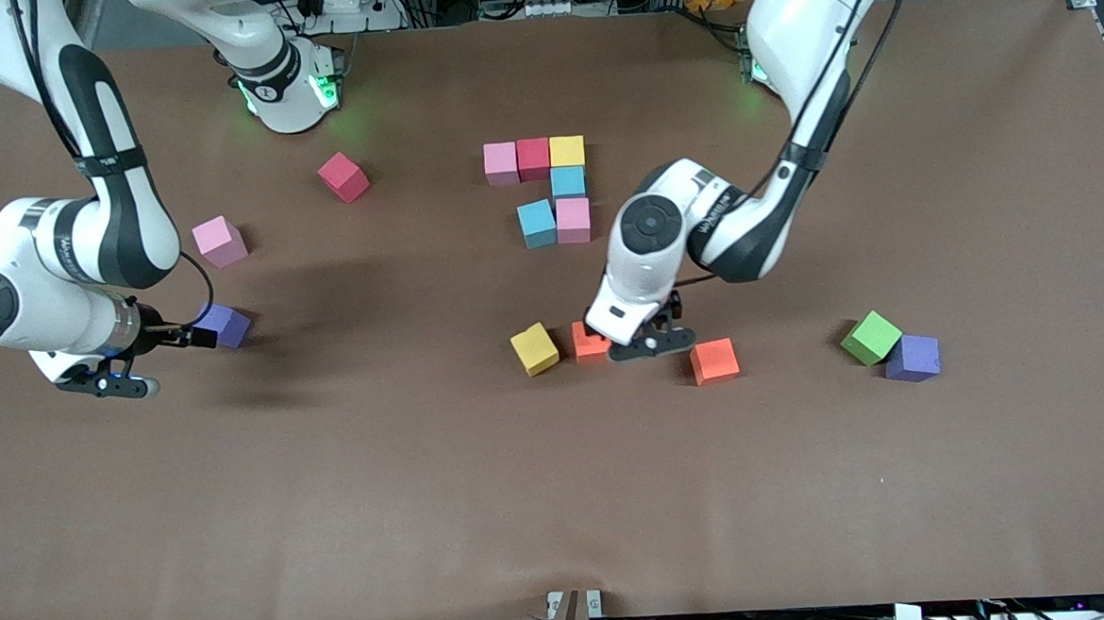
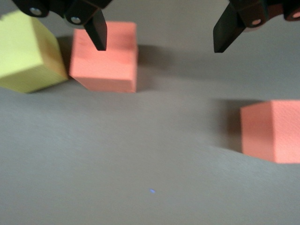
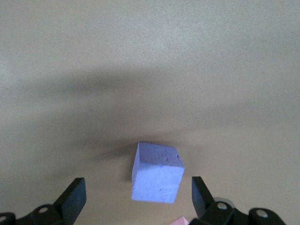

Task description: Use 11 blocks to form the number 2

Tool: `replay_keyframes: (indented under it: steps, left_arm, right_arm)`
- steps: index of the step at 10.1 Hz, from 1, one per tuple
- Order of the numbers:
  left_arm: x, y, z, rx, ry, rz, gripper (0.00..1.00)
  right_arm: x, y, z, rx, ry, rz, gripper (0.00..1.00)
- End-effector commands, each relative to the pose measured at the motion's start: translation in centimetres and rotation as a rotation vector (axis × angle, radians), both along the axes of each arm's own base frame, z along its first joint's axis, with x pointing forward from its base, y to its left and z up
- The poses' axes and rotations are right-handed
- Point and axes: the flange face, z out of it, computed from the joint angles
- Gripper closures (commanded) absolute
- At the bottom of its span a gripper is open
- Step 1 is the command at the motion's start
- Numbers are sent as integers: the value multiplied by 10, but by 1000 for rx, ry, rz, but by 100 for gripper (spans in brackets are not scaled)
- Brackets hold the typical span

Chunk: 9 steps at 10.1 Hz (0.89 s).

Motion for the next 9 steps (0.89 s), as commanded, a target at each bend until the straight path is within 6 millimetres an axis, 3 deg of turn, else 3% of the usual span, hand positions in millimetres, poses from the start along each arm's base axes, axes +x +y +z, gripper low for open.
replay_keyframes:
  steps: [1,4,9]
  left_arm:
    - [1,-15,-8,-3,5,5,0]
    - [12,-32,-9,-60,8,33,0]
    - [18,-33,-20,-84,3,40,0]
  right_arm:
    - [-7,-15,-14,-1,-11,-2,0]
    - [-27,-20,-47,-6,-61,1,0]
    - [-38,-19,-55,26,-48,-40,0]
